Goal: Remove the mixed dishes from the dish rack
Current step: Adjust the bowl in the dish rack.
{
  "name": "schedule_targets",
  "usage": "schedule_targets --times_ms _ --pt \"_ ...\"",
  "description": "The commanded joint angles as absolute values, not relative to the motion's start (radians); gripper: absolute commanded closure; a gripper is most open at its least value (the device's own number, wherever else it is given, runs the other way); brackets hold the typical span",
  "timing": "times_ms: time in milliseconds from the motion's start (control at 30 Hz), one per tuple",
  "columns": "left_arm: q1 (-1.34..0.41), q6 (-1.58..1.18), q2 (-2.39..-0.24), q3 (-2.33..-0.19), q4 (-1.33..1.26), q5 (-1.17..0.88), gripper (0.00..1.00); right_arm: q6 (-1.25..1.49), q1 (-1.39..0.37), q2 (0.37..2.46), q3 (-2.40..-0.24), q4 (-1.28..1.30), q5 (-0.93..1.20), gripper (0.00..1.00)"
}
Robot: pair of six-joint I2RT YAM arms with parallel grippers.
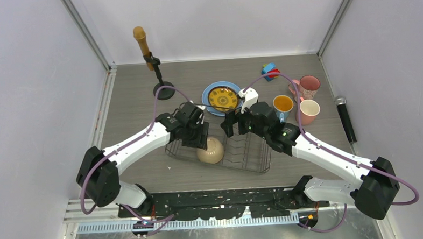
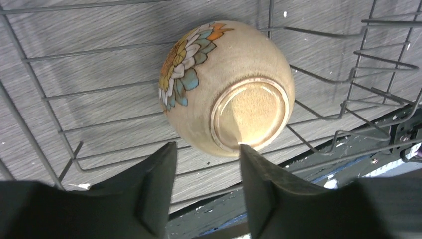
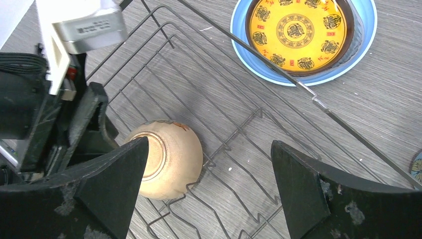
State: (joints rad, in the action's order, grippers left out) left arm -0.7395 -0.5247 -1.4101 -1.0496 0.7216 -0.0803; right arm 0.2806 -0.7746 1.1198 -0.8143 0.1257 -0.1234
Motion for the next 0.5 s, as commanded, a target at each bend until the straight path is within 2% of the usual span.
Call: schedule_targets --times_ms 0,167,267,333,467 --pt "-0.738 -0.566 -1.462 -1.083 0.644 -0.082 0.56 0.263 -0.77 1.094 -0.807 0.097 -0.151 0.0" --pt "-0.738 -0.576 -1.513 -1.108 0.656 -0.048 0.8 0.258 -0.768 1.084 -0.801 0.101 -0.164 0.0" --pt "-0.737 -0.593 -1.532 -1.113 0.649 -0.018 0.88 0.258 -0.769 1.083 -0.801 0.1 -0.17 0.0" --pt "-0.736 -0.601 -1.543 -1.12 0.644 0.007 0.92 0.261 -0.769 1.082 -0.8 0.101 -0.169 0.0" --pt "-0.736 -0.605 -1.567 -1.137 0.628 0.056 0.94 0.266 -0.769 1.083 -0.798 0.101 -0.167 0.0"
